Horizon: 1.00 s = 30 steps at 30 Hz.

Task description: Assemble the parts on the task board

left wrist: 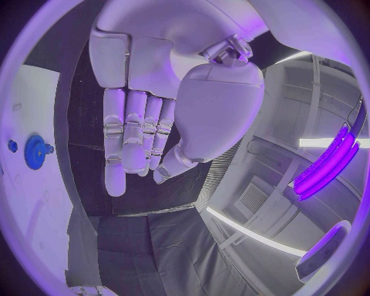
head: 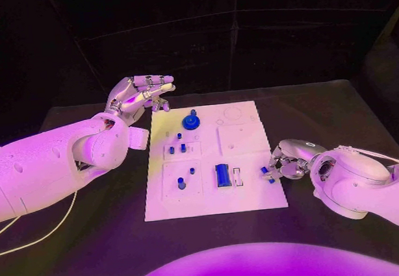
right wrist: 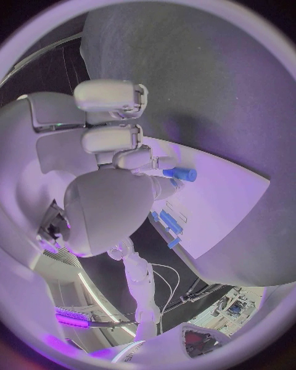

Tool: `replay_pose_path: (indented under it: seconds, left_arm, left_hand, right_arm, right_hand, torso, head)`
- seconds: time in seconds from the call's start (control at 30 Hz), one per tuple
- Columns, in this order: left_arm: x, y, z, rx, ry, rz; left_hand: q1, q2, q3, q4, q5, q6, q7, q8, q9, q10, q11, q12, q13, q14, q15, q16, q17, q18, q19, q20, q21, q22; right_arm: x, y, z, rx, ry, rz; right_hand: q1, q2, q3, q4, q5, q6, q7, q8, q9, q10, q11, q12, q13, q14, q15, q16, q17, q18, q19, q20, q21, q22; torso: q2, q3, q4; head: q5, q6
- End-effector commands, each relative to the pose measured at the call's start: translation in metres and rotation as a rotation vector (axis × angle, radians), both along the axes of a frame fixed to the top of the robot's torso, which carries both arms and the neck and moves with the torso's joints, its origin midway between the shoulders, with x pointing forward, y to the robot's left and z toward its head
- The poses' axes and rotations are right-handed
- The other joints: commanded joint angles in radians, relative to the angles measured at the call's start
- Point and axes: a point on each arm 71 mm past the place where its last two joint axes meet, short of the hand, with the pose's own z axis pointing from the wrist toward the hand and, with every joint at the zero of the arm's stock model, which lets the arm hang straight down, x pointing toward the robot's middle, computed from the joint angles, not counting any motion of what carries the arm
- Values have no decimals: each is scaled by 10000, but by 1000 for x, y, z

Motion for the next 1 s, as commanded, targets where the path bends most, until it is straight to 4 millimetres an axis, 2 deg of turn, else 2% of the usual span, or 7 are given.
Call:
replay_pose_path:
  seconds: [0.03, 0.17, 0.37, 0.67, 0.73, 0.8, 1.0]
  left_arm:
    - [0, -1, 1, -86, -24, -107]
    - [0, -1, 2, -89, -27, -109]
    - [-1, 0, 2, -90, -31, -104]
    - [-1, 1, 2, -81, -31, -80]
    - [-1, 1, 2, -84, -31, -86]
    - [-1, 0, 2, -85, -31, -90]
    - [-1, 0, 2, -86, -29, -97]
  left_hand:
    - [24, 37, -59, -8, -25, -32, -8, 69, -6, -66, -18, 43, -16, -81, -18, -32, -11, 141, 14, 13, -65, -15]
    - [26, 44, -69, -10, -25, -25, -16, 79, -4, -64, -23, 59, -17, -88, -21, -35, -27, 141, 15, 12, -71, -20]
    - [27, 47, -74, -10, -25, -21, -20, 85, -4, -63, -26, 68, -17, -91, -22, -37, -36, 141, 16, 11, -74, -23]
    - [35, 55, -75, -14, -23, -14, -27, 93, -2, -60, -31, 78, -17, -93, -25, -36, -38, 142, 16, 10, -78, -25]
    - [35, 55, -75, -14, -23, -14, -27, 93, -2, -60, -31, 78, -17, -93, -25, -36, -38, 142, 16, 10, -78, -25]
    - [35, 55, -75, -14, -23, -14, -27, 93, -2, -60, -31, 78, -17, -93, -25, -36, -38, 142, 16, 10, -78, -25]
    - [35, 55, -75, -14, -23, -14, -27, 93, -2, -60, -31, 78, -17, -93, -25, -36, -38, 142, 16, 10, -78, -25]
  right_arm:
    - [-4, 1, -10, -711, 290, 453]
    - [-2, 4, -11, -1047, 167, 731]
    - [-1, 9, -13, -1699, -58, 1202]
    - [-2, 12, -12, -2002, -177, 1428]
    - [-3, 12, -11, -1900, -204, 1357]
    - [-4, 12, -9, -1676, -158, 1191]
    - [-10, 13, -5, -875, 40, 712]
  right_hand:
    - [396, 81, 94, -197, -131, 100, -7, -76, -35, 178, -239, -68, -20, 625, -105, 43, 442, -79, -5, -94, 50, 1294]
    - [762, 148, 293, -453, -447, 136, -3, -175, -42, 158, -244, -110, -33, 619, -114, 31, 431, -79, -11, -116, 43, 1290]
    - [1313, 233, 713, -886, -321, 190, 39, -373, -88, 88, -224, -217, -76, 612, -107, 16, 422, -74, -33, -121, 21, 1272]
    - [1151, 95, 1302, -1026, 1085, 290, 96, -719, -186, 15, -185, -358, -132, 602, -60, -18, 394, -70, -46, -78, 6, 1269]
    - [945, 1, 1529, -954, 1501, 333, 78, -807, -200, 21, -201, -381, -142, 604, -65, -21, 397, -72, -40, -75, 11, 1278]
    - [588, -98, 1771, -726, 2201, 365, 45, -888, -207, 28, -238, -426, -169, 606, -79, -22, 404, -75, -25, -82, 20, 1295]
    - [218, -404, 2625, -484, 2894, 474, 18, -990, -171, 110, -267, -373, -117, 630, -122, 26, 502, -100, 57, -131, 87, 1390]
  torso:
    - [-4, -8, 2]
    - [-6, -4, -5]
    - [-5, 3, 17]
    - [-9, 0, -13]
    - [-9, 2, -13]
    - [-13, 4, -5]
    - [-13, 3, 27]
  head:
    - [-2, -5]
    - [11, 3]
    - [20, 15]
    - [34, 22]
    - [37, 29]
    - [26, 27]
    - [12, 50]
